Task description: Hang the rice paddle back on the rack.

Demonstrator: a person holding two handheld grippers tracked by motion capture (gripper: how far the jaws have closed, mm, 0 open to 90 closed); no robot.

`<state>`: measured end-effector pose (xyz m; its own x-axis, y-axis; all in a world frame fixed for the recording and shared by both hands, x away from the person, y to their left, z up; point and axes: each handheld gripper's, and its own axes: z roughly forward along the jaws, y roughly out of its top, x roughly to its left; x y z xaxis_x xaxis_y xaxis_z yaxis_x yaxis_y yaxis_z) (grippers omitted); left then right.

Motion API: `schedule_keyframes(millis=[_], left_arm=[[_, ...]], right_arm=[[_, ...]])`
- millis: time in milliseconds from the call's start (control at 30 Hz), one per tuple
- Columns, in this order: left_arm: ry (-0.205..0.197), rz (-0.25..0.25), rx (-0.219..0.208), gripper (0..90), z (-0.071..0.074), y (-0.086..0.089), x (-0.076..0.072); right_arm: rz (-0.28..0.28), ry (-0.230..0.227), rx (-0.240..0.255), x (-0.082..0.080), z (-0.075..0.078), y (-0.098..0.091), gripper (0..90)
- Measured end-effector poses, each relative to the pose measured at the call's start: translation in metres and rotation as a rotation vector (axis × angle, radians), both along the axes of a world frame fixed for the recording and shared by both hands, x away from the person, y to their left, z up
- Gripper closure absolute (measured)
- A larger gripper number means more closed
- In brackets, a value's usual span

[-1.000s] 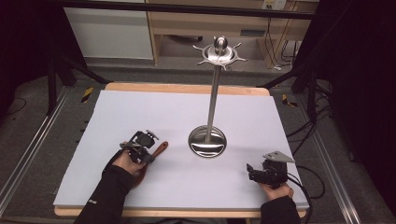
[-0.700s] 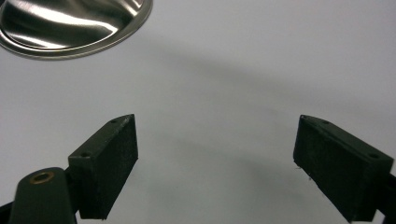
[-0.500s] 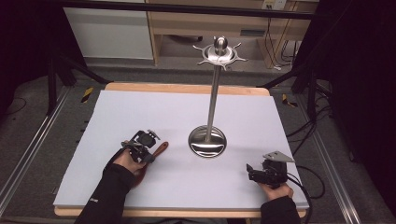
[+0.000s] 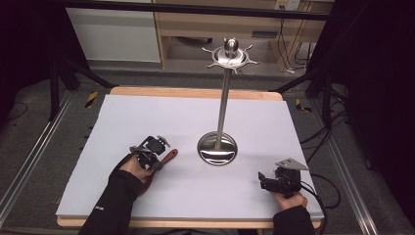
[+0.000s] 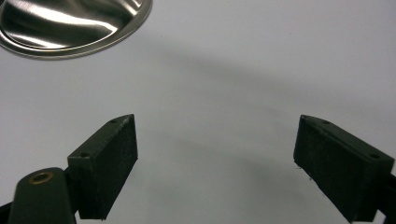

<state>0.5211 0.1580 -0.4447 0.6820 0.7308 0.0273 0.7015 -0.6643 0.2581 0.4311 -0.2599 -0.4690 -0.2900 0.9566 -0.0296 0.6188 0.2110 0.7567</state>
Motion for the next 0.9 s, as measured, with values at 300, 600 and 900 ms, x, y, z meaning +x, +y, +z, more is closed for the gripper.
schedule_keyframes(millis=[300, 600, 900], left_arm=[[-0.025, -0.016, -0.033, 78.2, 0.004, 0.003, -0.007], [-0.094, -0.009, -0.114, 78.2, 0.016, 0.015, -0.019], [-0.137, 0.018, -0.207, 78.2, 0.025, 0.036, -0.029]], right_arm=[[0.001, -0.001, -0.001, 0.0, 0.0, 0.0, 13.9], [-0.002, -0.002, -0.002, -0.001, 0.0, 0.0, 13.9], [-0.004, -0.003, -0.005, -0.001, 0.0, 0.0, 13.8]])
